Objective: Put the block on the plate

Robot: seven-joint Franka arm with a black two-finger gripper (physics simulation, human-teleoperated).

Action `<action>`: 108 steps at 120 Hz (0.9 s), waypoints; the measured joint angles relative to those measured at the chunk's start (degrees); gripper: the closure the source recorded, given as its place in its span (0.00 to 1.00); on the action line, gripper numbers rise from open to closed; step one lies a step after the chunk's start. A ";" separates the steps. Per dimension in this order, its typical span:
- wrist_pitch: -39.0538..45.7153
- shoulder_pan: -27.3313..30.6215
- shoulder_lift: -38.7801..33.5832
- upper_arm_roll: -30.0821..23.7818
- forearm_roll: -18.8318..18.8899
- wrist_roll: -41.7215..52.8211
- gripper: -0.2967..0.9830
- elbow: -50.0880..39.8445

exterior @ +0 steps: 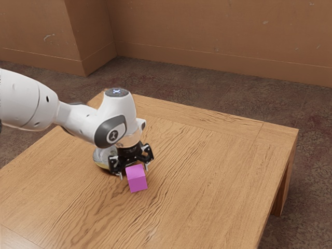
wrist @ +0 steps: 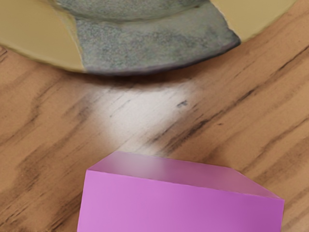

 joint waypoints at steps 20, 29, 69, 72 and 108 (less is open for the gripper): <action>0.93 0.00 0.62 -0.01 -0.06 -2.29 0.23 0.00; 1.26 0.00 0.98 -0.02 -0.11 -3.14 0.23 0.00; 2.48 -0.16 2.20 -0.14 -0.45 -5.84 0.30 0.06; 2.52 -0.15 2.21 -0.14 -0.45 -5.99 0.32 0.07; 2.64 -0.28 1.84 -0.19 -0.37 -7.39 0.44 0.32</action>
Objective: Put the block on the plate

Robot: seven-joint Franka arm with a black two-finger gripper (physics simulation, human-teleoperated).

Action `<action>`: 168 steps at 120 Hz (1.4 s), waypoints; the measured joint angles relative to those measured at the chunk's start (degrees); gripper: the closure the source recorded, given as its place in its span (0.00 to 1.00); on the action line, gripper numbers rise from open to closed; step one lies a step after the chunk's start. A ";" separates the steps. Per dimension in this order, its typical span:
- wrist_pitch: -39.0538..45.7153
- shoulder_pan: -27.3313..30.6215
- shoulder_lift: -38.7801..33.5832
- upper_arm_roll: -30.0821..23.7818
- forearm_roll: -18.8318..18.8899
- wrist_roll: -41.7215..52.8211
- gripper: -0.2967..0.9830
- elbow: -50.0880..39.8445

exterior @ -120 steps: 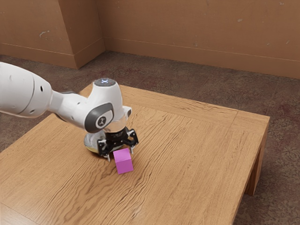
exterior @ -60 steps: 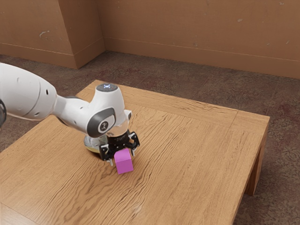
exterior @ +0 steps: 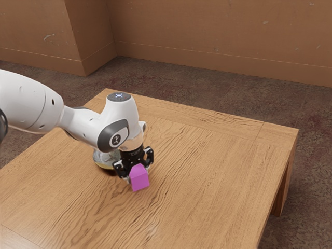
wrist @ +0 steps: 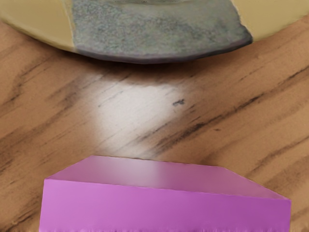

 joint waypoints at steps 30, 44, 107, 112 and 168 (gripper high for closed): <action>-0.87 0.15 -3.36 0.55 1.45 -0.51 0.50 3.63; -1.60 2.77 -3.93 0.99 2.07 -0.45 0.51 5.18; -7.03 8.66 2.37 3.11 2.30 1.25 0.47 12.48; -7.16 8.65 2.39 3.12 2.19 1.53 0.44 12.50; -17.76 6.28 -7.08 4.44 2.45 10.20 0.26 17.02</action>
